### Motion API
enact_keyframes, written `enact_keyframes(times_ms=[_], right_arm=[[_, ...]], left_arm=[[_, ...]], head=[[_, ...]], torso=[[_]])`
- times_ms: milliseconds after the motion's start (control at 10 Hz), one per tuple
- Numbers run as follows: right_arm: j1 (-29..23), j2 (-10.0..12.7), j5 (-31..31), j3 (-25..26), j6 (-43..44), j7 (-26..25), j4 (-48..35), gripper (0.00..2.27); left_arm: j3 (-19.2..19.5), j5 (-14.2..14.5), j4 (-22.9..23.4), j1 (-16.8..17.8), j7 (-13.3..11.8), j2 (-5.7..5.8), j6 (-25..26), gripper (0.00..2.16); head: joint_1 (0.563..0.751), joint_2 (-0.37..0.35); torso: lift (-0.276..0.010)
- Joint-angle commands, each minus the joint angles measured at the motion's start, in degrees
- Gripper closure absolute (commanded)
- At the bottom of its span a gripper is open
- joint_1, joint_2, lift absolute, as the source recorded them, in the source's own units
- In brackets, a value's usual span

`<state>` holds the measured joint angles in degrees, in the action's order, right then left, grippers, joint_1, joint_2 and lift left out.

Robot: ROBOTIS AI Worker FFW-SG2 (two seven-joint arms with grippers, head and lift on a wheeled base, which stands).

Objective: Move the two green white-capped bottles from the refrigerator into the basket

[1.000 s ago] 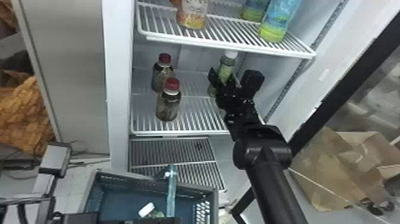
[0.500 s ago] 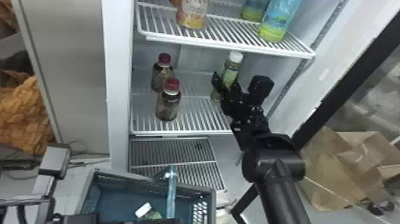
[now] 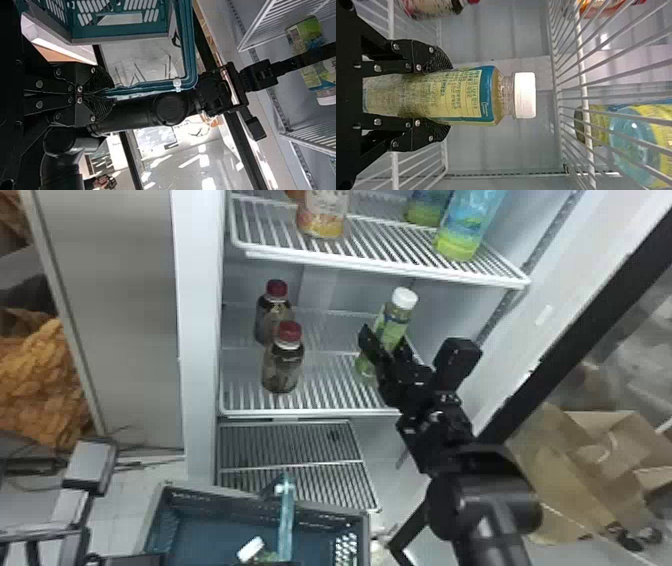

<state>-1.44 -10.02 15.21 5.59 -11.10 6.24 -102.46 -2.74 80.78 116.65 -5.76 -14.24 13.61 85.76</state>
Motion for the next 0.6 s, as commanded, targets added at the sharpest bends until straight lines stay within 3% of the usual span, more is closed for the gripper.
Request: enact_keyframes(times_ms=[0,500], right_arm=[[-3.3,0.0,1.9,-0.1,-0.4,0.2,-4.8,0.87],[-13.9,-0.6,6.8,-0.1,-6.2,1.8,-19.4,0.87]], left_arm=[[0.0,0.0,0.0,-0.1,0.0,0.02,0.0,1.16],[0.3,0.0,0.1,-0.4,-0.2,0.02,0.2,1.16]], head=[[0.695,-0.35],[0.695,-0.35]], torso=[[-0.263],[-0.263]])
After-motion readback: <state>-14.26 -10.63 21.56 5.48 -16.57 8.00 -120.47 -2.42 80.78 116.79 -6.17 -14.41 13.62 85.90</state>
